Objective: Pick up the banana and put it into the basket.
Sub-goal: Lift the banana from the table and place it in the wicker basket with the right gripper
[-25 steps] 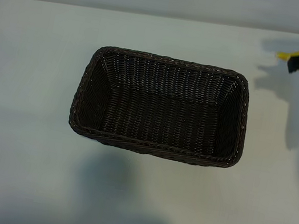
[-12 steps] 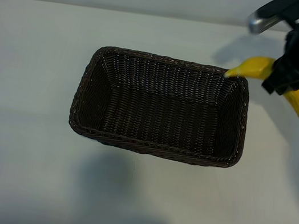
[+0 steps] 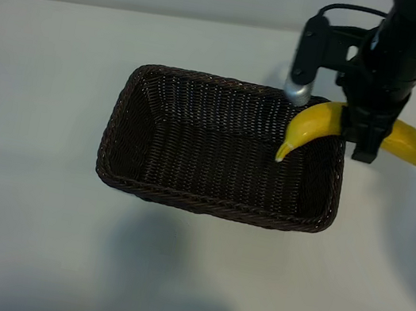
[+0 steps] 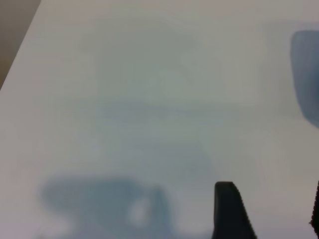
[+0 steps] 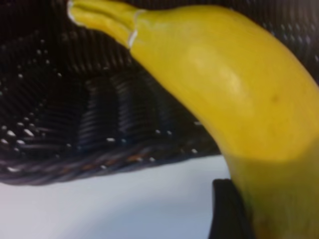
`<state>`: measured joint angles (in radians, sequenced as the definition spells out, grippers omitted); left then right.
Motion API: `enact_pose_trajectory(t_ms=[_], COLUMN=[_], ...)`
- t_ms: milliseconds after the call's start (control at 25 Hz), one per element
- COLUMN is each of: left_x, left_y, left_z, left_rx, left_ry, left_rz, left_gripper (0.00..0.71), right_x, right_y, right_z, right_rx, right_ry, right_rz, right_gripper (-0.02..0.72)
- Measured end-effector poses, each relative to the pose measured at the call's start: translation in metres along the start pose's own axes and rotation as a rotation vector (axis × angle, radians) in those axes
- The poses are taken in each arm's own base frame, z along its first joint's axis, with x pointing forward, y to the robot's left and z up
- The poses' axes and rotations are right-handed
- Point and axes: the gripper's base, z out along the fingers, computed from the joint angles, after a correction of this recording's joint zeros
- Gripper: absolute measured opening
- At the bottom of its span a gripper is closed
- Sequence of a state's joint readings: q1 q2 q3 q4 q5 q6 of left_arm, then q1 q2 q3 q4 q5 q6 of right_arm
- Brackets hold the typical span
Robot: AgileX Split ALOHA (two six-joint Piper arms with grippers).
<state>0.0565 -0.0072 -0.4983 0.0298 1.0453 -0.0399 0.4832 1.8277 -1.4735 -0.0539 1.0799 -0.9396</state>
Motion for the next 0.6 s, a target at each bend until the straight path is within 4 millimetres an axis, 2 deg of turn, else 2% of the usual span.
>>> enact_pose_trajectory(t_ms=[200,440,600], left_x=[0.000,0.000,0.000], left_y=[0.000,0.000,0.000], left_z=[0.000,0.000,0.000], left_rx=[0.000,0.000,0.000], left_ry=[0.000,0.000,0.000], left_rz=[-0.001,-0.001,-0.001], left_gripper=[0.434,0.434,0.434], right_x=[-0.025,-0.052,-0.067], right_y=[0.012,0.016,0.021], right_z=[-0.002,-0.005,0.003], right_rx=[0.019,0.100,0.092], right_ry=[-0.080,-0.214,-0.225], right_rz=[-0.020,-0.008,-0.026], right_gripper=[0.432,0.432,0.432])
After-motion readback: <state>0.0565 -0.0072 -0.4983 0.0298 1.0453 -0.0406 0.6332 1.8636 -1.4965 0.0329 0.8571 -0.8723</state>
